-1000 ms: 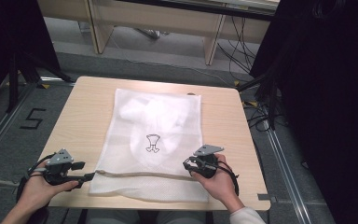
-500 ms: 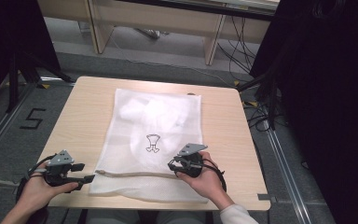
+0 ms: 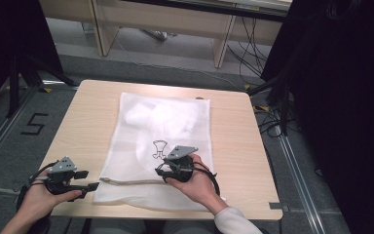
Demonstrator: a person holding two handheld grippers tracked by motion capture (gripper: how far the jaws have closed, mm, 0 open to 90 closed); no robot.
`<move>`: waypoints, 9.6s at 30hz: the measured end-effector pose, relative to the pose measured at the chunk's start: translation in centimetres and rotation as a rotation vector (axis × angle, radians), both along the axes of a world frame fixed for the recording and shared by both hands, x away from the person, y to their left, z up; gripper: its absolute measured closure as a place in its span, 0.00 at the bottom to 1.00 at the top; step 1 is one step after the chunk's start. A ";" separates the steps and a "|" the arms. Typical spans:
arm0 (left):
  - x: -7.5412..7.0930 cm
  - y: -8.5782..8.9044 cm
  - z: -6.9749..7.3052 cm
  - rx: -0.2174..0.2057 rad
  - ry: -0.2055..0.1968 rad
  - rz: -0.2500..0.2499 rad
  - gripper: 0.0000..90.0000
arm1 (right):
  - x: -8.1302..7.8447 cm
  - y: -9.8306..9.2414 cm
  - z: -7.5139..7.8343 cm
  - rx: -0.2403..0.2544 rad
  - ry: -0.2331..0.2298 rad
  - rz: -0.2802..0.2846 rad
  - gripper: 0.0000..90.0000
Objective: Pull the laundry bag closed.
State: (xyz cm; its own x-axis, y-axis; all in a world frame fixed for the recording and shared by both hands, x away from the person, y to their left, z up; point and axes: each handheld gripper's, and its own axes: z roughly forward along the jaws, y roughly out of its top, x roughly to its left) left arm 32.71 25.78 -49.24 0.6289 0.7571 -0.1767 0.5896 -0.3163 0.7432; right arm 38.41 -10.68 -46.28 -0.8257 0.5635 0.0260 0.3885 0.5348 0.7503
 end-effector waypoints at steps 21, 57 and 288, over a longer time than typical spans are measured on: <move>0.1 0.1 -0.1 0.026 0.011 -0.014 0.38 | 0.3 5.4 -0.1 -0.053 -0.010 0.119 0.61; 0.2 -0.2 -0.5 0.054 0.047 -0.037 0.37 | 0.7 14.5 -2.4 -0.100 0.107 0.287 0.80; 1.4 -1.4 -0.5 -0.131 0.241 0.041 0.95 | 0.2 7.0 -0.6 -0.232 0.203 0.296 0.92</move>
State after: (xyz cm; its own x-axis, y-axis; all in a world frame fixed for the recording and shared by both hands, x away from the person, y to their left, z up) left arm 34.08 24.36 -49.72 0.5265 0.7415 -0.4158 0.7645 -0.1990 0.6131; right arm 38.59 -3.64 -46.90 -0.9438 0.3133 0.1055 0.3208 0.7910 0.5210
